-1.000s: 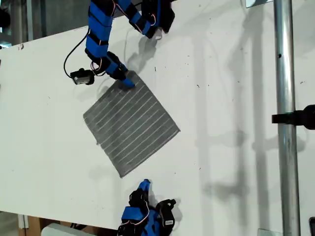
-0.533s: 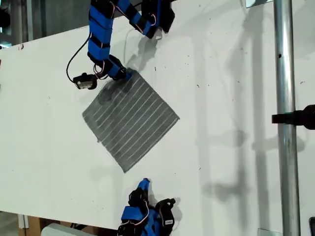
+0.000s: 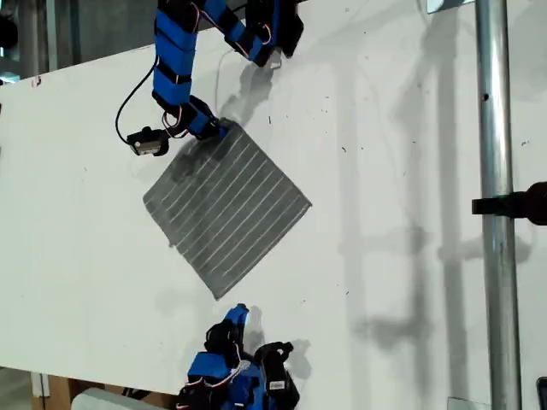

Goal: Grasp corners of a towel and fold twice.

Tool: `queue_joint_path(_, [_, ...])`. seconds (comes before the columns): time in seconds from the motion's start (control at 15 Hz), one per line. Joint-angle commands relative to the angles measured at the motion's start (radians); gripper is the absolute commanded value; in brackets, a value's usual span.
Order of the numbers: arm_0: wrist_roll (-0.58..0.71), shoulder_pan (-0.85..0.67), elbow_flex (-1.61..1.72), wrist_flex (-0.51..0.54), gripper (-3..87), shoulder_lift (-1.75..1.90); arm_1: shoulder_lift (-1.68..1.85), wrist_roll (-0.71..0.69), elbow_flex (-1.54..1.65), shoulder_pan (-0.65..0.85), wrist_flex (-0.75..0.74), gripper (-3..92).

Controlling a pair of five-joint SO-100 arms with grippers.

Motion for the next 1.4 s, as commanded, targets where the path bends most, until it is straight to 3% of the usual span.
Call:
queue_joint_path(0.0, [0.026, 0.035, -0.485, 0.074, -0.8, -0.482, 0.029, -0.011, -0.011, -0.008, -0.02, -0.2])
queue_joint_path(0.27, [0.061, 0.097, -1.411, 0.485, -0.8, -1.18, 0.041, -0.012, 0.005, -0.002, -0.031, -0.2])
queue_joint_path(0.33, [0.092, 0.114, -1.575, 0.505, -0.8, -1.281, 0.044, -0.012, 0.009, 0.002, -0.034, -0.2])
queue_joint_path(0.67, [0.221, 0.19, -1.537, 0.089, 0.1, -1.341, 0.078, -0.014, 0.041, 0.006, -0.052, -0.2])
queue_joint_path(1.33, [0.249, 0.273, -1.603, -0.459, -0.8, -1.85, 0.103, -0.015, 0.063, 0.002, -0.063, -0.2])
